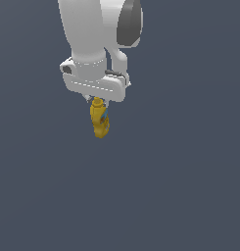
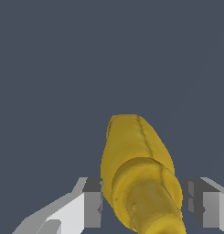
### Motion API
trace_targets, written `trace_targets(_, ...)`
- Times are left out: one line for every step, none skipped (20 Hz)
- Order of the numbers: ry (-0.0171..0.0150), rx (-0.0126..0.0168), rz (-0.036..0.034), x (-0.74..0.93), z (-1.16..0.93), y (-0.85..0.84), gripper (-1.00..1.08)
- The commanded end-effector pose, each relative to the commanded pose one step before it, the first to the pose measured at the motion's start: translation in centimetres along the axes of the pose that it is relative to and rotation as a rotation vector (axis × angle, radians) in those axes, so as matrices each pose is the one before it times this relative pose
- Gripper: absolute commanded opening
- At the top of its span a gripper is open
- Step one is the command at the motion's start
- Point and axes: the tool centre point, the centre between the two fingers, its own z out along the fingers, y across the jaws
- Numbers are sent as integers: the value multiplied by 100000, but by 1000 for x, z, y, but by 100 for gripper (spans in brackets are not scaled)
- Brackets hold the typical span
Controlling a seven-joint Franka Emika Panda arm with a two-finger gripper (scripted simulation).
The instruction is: Pick up the object and move it to a goal position.
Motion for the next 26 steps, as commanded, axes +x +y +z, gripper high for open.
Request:
trace_targets(835,219,4,-1250,-2763,708,-100)
trace_targets(0,0,0,-544,-980,296,-100)
trace_targets(0,0,0,-551,-997,301,-100)
trace_targets(0,0,0,-537,-980,295,-100)
trace_targets(0,0,0,-519,-954,286,-100)
trace_targets(0,0,0,-500,-926,277,-100)
trace_targets(0,0,0,-481,-896,267,-100)
trace_targets(21,-38,54,-464,-870,269,-100)
trace_targets(0,0,0,-440,-829,245,-100)
trace_targets(0,0,0,-418,-797,235,-100)
trace_targets(0,0,0,-395,-765,224,-100)
trace_targets(0,0,0,-370,-730,212,-100)
trace_targets(0,0,0,-345,-691,199,-100)
trace_targets(0,0,0,-318,-643,185,-100)
trace_targets(0,0,0,-289,-589,169,-100)
trace_targets(0,0,0,-260,-534,153,-100)
trace_targets(0,0,0,-232,-480,137,-100)
trace_targets(0,0,0,-202,-426,121,-100)
trace_targets(0,0,0,-172,-373,105,-100)
trace_targets(0,0,0,-142,-321,89,-100)
trace_targets(0,0,0,-111,-269,74,-100)
trace_targets(26,-52,-36,-96,-226,17,-100)
trace_targets(0,0,0,-51,-166,43,-100)
trace_targets(0,0,0,-23,-116,29,-100)
trace_targets(0,0,0,-2,-66,15,-100)
trace_targets(0,0,0,3,-20,4,-100)
